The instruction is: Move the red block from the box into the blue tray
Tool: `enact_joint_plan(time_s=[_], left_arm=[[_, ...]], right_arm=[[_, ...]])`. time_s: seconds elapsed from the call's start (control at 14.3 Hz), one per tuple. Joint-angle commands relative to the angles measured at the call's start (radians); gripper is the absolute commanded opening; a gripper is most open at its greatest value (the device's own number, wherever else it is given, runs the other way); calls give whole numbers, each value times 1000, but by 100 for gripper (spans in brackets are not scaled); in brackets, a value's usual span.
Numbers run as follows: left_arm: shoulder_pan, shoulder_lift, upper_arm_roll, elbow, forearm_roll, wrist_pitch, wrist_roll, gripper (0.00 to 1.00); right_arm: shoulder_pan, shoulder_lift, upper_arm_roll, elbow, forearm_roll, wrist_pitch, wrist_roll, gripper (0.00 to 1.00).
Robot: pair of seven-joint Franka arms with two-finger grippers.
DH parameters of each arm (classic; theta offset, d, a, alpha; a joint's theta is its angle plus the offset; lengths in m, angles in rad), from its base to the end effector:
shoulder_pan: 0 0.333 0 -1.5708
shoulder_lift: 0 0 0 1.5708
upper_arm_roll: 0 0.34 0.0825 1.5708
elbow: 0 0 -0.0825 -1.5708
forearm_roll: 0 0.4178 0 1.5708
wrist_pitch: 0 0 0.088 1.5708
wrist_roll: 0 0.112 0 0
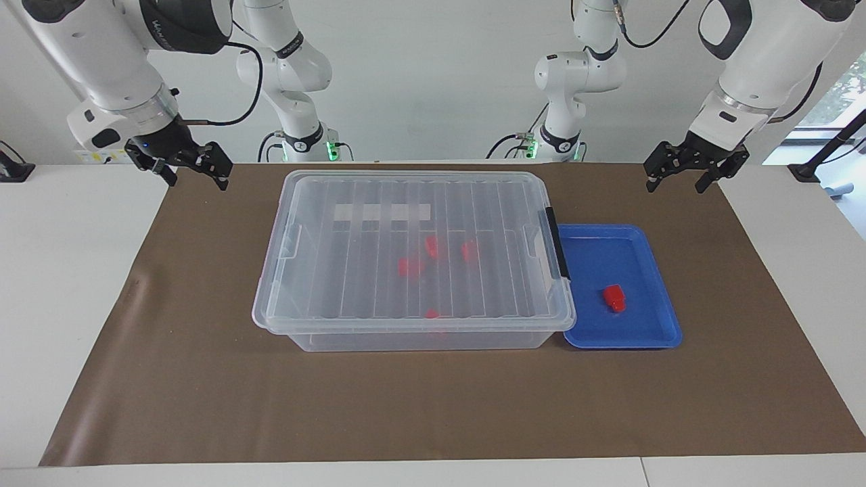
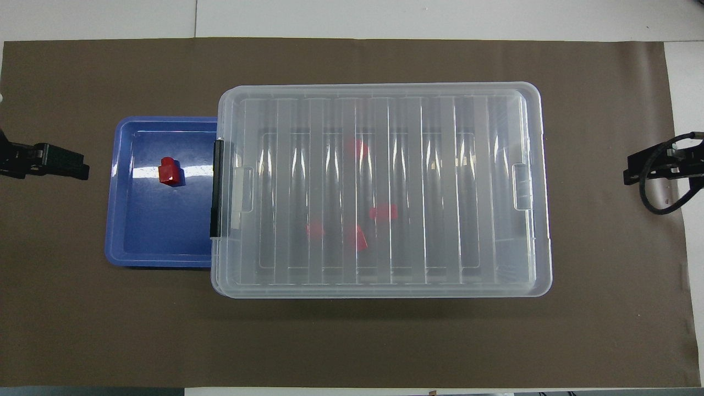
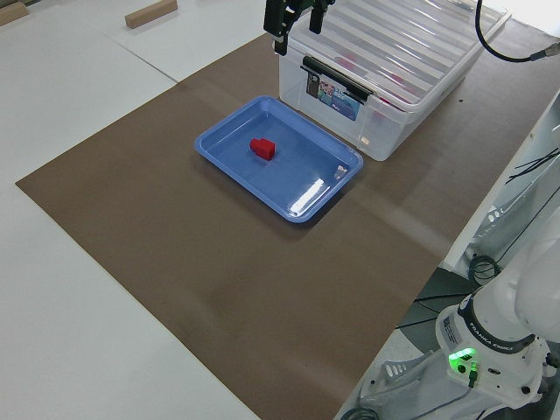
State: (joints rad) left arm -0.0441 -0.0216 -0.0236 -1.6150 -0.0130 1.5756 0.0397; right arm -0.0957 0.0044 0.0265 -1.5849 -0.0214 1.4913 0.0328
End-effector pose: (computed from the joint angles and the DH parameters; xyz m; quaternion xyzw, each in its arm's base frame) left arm 0.5793 -0.0409 0.6342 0.9985 -0.0536 -0.0090 0.0061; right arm 0.5783 -0.0427 0.6273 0.9974 -0.0512 -0.0492 0.0097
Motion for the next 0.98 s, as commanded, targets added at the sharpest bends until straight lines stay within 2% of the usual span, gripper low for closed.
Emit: enact_joint_plan(time_s=[0.0, 0.91], left_arm=[[9, -27, 1, -32, -13, 15, 11, 100], [9, -27, 1, -32, -13, 15, 11, 100]], right_arm=[[1, 0, -5, 3, -3, 18, -40, 100], [-1, 2, 1, 2, 8, 38, -47, 100]])
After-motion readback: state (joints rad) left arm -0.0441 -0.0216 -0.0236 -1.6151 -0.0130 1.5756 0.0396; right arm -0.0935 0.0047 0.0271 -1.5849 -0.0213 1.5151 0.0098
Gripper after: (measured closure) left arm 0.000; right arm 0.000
